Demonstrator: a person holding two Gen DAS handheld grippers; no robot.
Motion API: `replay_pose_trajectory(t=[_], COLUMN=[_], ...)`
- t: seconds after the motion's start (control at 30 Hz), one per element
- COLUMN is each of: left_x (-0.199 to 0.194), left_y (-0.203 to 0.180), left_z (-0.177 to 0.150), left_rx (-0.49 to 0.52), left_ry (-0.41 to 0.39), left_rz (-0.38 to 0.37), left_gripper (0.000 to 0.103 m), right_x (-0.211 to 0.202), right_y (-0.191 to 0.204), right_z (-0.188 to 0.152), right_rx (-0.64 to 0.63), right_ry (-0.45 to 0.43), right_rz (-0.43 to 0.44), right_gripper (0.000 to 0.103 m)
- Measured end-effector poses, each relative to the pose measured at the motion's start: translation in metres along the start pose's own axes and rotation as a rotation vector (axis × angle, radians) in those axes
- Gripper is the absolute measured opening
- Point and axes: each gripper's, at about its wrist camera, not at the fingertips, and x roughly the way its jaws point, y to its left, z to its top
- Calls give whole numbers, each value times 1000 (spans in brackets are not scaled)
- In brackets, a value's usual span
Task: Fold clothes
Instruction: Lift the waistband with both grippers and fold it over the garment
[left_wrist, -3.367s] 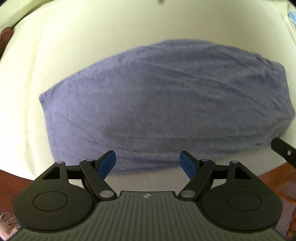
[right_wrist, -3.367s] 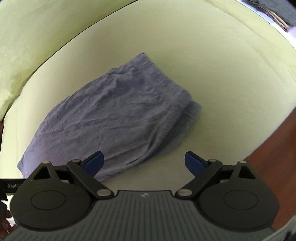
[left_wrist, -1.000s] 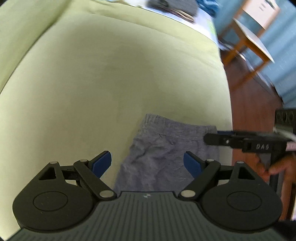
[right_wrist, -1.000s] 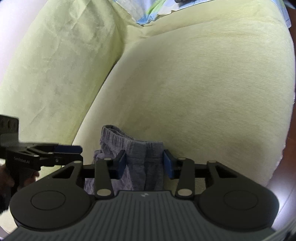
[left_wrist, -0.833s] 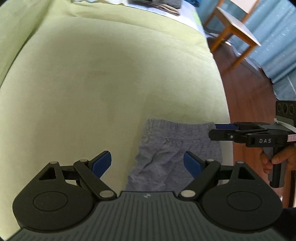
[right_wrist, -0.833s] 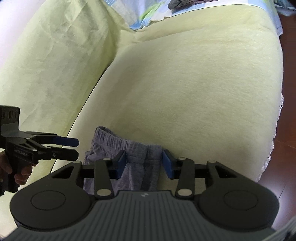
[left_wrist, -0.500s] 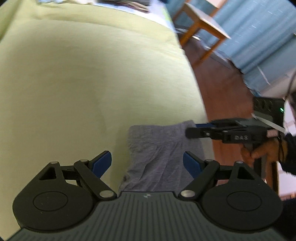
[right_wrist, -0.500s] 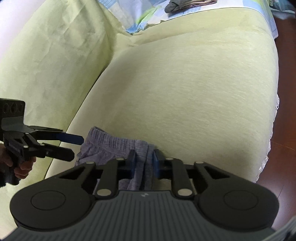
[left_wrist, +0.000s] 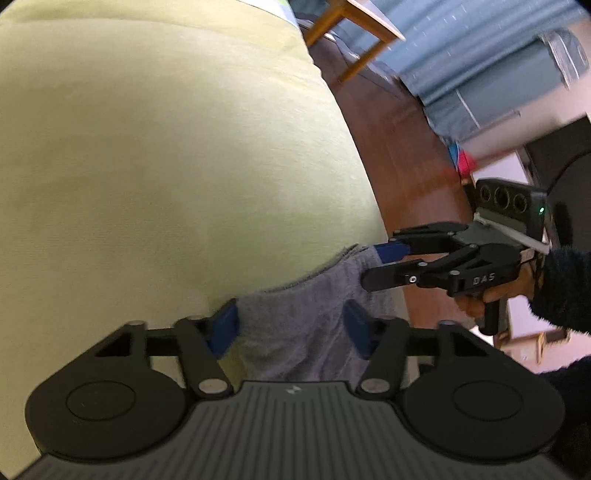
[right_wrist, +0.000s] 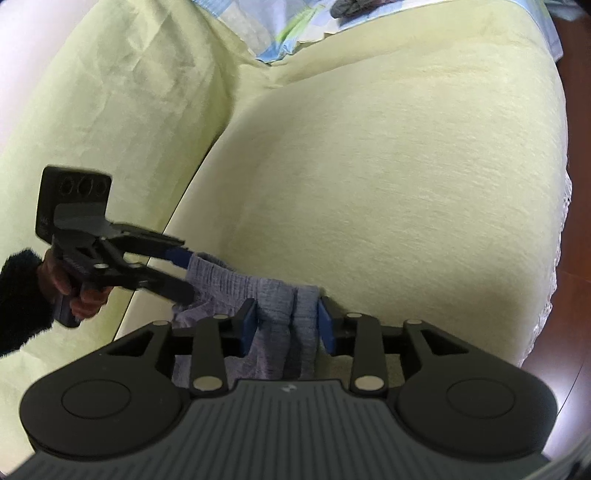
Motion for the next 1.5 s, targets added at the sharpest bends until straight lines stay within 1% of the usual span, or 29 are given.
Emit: replay_pose_trajectory(t=[0.03, 0.1, 0.13, 0.17, 0.27, 0.37, 0.4, 0.5, 0.6, 0.73, 0.8, 0.87, 0.9, 1.0, 1.1, 1.17, 1.2, 1.27, 1.4, 1.5], left_x=[1, 0, -2, -1, 0, -4, -8, -25, -51, -78, -90, -98, -98, -101, -101, -94, -91, -87, -84, -87], left_y=[3, 8, 7, 3, -5, -14, -14, -25, -45, -69, -86, -103, -107, -133, -145, -153, -156, -159, -158, -159], left_z=[1, 0, -2, -3, -4, -7, -10, -21, -42, -74, -103, -132, -137, -190, -221, -250, -259, -285, -317, -341], left_rx=[0, 3, 23, 58, 108, 164, 173, 211, 256, 300, 329, 355, 360, 362, 369, 378, 377, 382, 407, 449], left_ry=[5, 20, 23, 23, 17, 4, 1, -42, -102, -161, -191, -212, -217, -246, -237, -210, -202, -195, -177, -169], left_rz=[-5, -24, -27, -17, 6, 39, 44, 66, 86, 116, 149, 187, 196, 245, 268, 279, 281, 280, 276, 267], left_gripper=[27, 24, 23, 23, 21, 19, 19, 19, 19, 19, 19, 19, 19, 19, 20, 20, 20, 20, 20, 20], right_x=[0, 1, 1, 1, 0, -2, -5, -14, -30, -46, -54, -57, -59, -64, -68, -67, -66, -64, -55, -49], right_y=[0, 3, 4, 6, 13, 26, 34, 60, 91, 127, 145, 156, 162, 176, 188, 195, 198, 202, 213, 225], right_z=[-1, -1, -1, -2, -2, -2, -4, -9, -21, -43, -62, -77, -88, -123, -161, -186, -201, -218, -259, -287], right_rx=[-4, -27, -40, -57, -118, -190, -234, -345, -458, -587, -671, -724, -758, -822, -858, -877, -885, -889, -903, -913], right_ry=[-3, -6, -6, -6, -16, -31, -45, -80, -114, -141, -146, -147, -146, -149, -142, -125, -113, -105, -90, -93], right_rz=[-3, -13, -19, -26, -58, -79, -84, -100, -111, -104, -95, -86, -78, -58, -42, -35, -30, -27, -48, -70], right_gripper=[31, 29, 28, 23, 16, 13, 13, 12, 12, 11, 11, 11, 11, 11, 11, 11, 11, 11, 11, 11])
